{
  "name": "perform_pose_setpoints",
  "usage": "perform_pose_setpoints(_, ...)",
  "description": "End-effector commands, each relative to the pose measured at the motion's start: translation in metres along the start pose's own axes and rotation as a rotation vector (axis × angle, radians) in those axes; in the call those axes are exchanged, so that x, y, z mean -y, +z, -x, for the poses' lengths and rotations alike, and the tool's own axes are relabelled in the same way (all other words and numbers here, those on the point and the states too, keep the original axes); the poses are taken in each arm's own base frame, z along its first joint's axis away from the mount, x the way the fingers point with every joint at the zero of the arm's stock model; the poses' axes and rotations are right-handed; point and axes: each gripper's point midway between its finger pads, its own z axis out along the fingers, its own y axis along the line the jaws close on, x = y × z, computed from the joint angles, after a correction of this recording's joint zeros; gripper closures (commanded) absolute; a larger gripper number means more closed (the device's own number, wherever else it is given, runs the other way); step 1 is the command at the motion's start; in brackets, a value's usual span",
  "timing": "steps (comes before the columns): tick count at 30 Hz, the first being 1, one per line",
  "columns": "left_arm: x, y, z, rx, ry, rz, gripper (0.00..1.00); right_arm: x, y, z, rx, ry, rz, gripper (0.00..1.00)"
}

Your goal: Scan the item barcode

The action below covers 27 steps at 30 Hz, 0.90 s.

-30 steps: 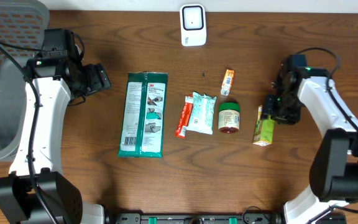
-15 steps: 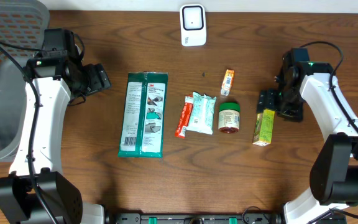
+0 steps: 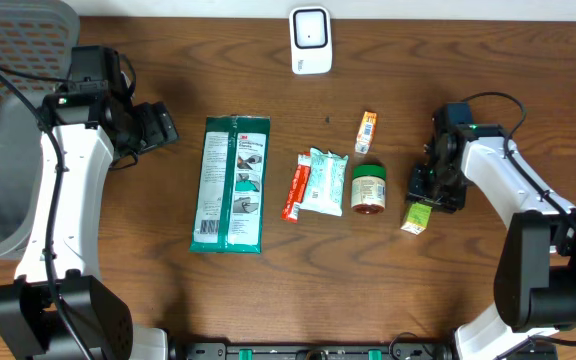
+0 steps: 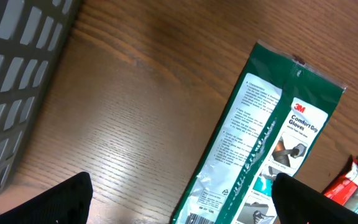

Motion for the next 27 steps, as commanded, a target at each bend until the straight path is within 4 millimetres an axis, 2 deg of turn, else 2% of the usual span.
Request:
perform_pose_setpoints(1, -0.002, 0.001, 0.0, -0.005, 0.001, 0.002, 0.08, -0.006, -0.021, 0.014, 0.053, -0.003, 0.0, 0.56)
perform_pose_setpoints(4, -0.002, 0.001, 0.0, -0.005, 0.001, 0.002, 0.08, -0.009, -0.031, 0.018, 0.061, -0.007, 0.003, 0.61)
perform_pose_setpoints(7, -0.002, 0.001, 0.0, -0.005, 0.001, 0.002, 0.08, -0.009, -0.032, 0.017, 0.057, -0.005, 0.003, 0.64)
perform_pose_setpoints(12, -0.002, 0.001, 0.0, -0.005, 0.001, 0.002, 0.08, -0.006, -0.03, 0.011, 0.034, -0.003, -0.006, 0.5)
perform_pose_setpoints(15, -0.002, 0.001, 0.0, -0.005, 0.001, 0.002, 0.08, -0.003, -0.024, 0.004, 0.011, -0.001, -0.017, 0.48)
perform_pose_setpoints(22, -0.002, 0.001, 0.0, -0.005, 0.001, 0.002, 0.08, 0.007, -0.006, -0.004, 0.002, 0.027, -0.049, 0.56)
perform_pose_setpoints(27, -0.002, 0.001, 0.0, -0.005, 0.001, 0.002, 0.08, 0.005, -0.008, 0.0, 0.019, 0.025, -0.043, 0.72)
